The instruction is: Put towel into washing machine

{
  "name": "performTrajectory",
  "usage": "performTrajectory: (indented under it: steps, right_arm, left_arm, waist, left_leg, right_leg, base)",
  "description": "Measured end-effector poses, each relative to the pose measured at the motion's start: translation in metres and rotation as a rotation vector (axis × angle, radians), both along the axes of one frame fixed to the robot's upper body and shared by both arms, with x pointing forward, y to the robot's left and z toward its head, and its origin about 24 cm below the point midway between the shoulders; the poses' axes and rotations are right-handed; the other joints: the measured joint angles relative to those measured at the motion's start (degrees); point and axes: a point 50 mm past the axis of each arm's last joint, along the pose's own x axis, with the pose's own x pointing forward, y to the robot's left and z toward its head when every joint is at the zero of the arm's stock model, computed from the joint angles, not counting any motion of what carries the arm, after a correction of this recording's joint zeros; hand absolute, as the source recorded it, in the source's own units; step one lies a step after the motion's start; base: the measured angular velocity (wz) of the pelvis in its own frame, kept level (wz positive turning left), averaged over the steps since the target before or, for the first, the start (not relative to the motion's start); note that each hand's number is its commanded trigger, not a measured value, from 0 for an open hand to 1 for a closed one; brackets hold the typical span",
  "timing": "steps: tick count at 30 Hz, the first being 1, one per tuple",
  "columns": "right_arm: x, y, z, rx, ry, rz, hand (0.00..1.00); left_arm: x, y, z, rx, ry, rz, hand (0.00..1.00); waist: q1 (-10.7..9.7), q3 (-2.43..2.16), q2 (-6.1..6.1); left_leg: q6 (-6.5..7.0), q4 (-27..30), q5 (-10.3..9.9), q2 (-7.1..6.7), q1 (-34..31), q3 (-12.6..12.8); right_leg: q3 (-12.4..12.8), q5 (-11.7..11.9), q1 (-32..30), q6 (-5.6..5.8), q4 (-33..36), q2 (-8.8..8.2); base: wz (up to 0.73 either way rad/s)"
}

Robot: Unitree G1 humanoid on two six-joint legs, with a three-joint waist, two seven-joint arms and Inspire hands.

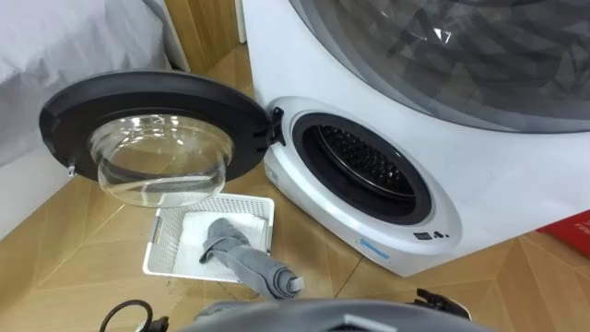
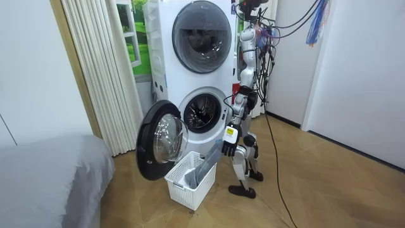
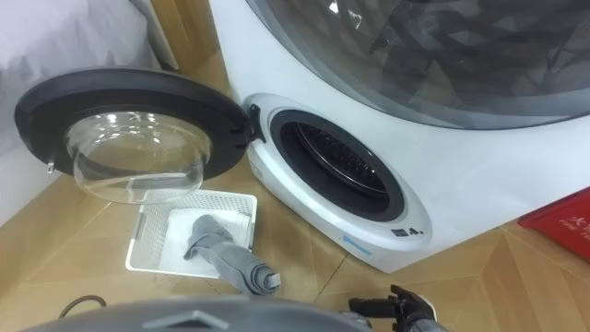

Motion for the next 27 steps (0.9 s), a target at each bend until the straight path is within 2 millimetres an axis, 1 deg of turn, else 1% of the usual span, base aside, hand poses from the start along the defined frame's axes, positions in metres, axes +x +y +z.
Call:
performTrajectory:
  steps: [9, 15, 19, 20, 24, 25, 27]
  right_arm:
    - [0.001, 0.001, 0.000, 0.001, 0.001, 0.015, 0.00]
    - [0.006, 0.002, 0.000, 0.005, -0.006, 0.042, 0.00]
    - [0.010, 0.001, 0.001, 0.009, -0.016, 0.056, 0.00]
    - [0.012, 0.002, 0.001, 0.010, -0.019, 0.061, 0.00]
    - [0.022, 0.002, 0.002, 0.007, -0.036, 0.105, 0.00]
    - [0.026, 0.003, 0.003, 0.007, -0.044, 0.118, 0.00]
    - [0.034, 0.005, 0.004, 0.011, -0.055, 0.162, 0.00]
  left_arm:
    - [0.001, 0.000, 0.000, 0.000, -0.002, -0.001, 0.00]
    - [0.004, 0.000, 0.000, 0.007, -0.012, -0.008, 0.00]
    - [0.019, 0.001, 0.002, 0.026, -0.056, -0.063, 0.00]
    - [0.024, 0.001, 0.003, 0.035, -0.076, -0.082, 0.00]
    - [0.040, -0.001, 0.004, 0.057, -0.129, -0.138, 0.00]
    - [0.048, -0.002, 0.005, 0.062, -0.155, -0.156, 0.00]
    - [0.063, -0.003, 0.008, 0.075, -0.203, -0.176, 0.00]
  waist:
    - [-0.1, -0.01, -0.02]
    - [-0.1, -0.03, -0.06]
    - [-0.2, -0.10, 0.16]
    - [-0.2, -0.20, 0.23]
    - [-0.5, -0.24, 0.45]
    - [-0.6, -0.17, 0.66]
    - [-1.6, -0.08, 0.89]
  left_leg:
    - [0.00, 0.1, 0.0, -0.01, -0.2, -0.1]
    - [0.00, 0.5, 0.0, -0.03, -1.1, -0.1]
    - [0.00, 1.2, 0.0, 0.05, -3.5, -0.2]
    - [0.00, 1.3, 0.0, 0.07, -4.1, -0.3]
    - [0.00, 2.1, 0.0, 0.17, -6.1, -0.3]
    - [0.01, 2.1, 0.0, 0.18, -6.9, -0.4]
    - [0.11, 2.2, 0.1, 0.07, -8.0, -1.0]
  right_leg:
    - [-0.2, 0.0, -0.1, 0.00, 0.0, 0.00]
    - [-0.4, 0.0, -0.7, 0.00, 0.0, 0.06]
    - [-1.1, 0.0, -2.6, -0.07, 0.3, 0.07]
    - [-1.2, 0.1, -3.2, -0.09, 0.4, 0.05]
    - [-1.5, 0.1, -5.1, -0.12, 1.3, 0.02]
    - [-1.6, 0.1, -5.5, -0.16, 1.4, -0.05]
    - [-1.9, 0.2, -6.5, -0.18, 1.5, -0.11]
  base:
    - [0.00]
    - [0.00]
    - [0.08]
    - [0.04]
    - [0.00]
    - [0.07]
    - [0.11]
